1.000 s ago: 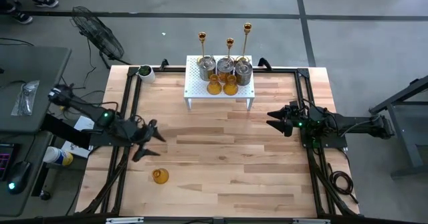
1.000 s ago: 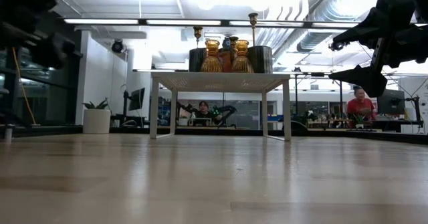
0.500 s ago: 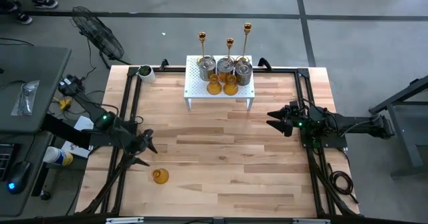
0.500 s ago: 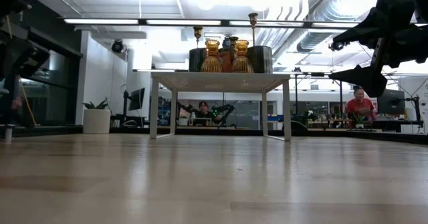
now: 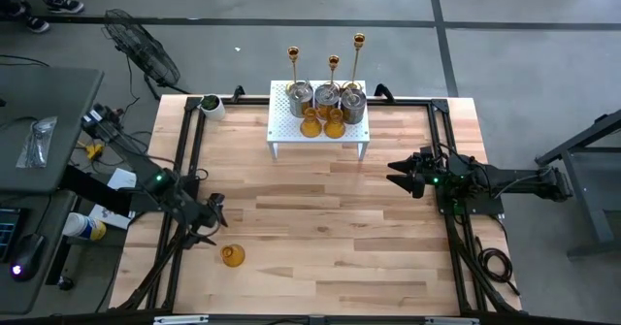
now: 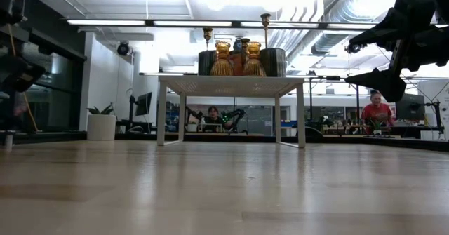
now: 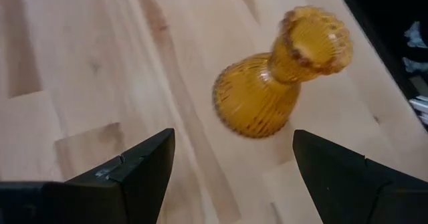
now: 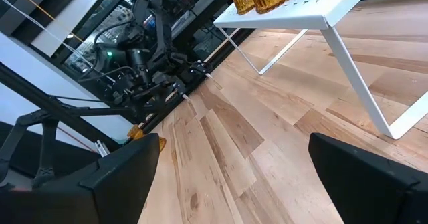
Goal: Pick & Place candle stick holders
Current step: Put the orange glass candle holder on the shelf
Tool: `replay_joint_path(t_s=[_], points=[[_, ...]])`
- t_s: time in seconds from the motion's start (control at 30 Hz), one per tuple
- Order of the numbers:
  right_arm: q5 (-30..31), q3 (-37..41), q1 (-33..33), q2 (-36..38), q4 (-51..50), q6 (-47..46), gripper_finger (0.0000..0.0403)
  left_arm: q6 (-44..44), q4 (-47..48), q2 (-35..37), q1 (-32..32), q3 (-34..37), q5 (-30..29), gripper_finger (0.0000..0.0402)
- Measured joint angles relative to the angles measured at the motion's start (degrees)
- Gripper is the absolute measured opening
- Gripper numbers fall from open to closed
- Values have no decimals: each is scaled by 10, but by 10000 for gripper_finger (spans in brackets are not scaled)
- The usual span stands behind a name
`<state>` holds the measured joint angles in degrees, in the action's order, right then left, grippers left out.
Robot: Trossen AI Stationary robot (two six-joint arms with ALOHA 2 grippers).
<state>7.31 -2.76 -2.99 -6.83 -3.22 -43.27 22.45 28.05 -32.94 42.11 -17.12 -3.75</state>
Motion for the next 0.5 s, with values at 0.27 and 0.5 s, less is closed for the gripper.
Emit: replay_joint_path(t_s=[0.27, 0.5], points=[[0, 0, 0, 0, 0, 0, 375, -43, -85, -78, 0, -1, 28, 298], [0, 0, 0, 0, 0, 0, 375, -85, -151, -135, 0, -1, 39, 298]])
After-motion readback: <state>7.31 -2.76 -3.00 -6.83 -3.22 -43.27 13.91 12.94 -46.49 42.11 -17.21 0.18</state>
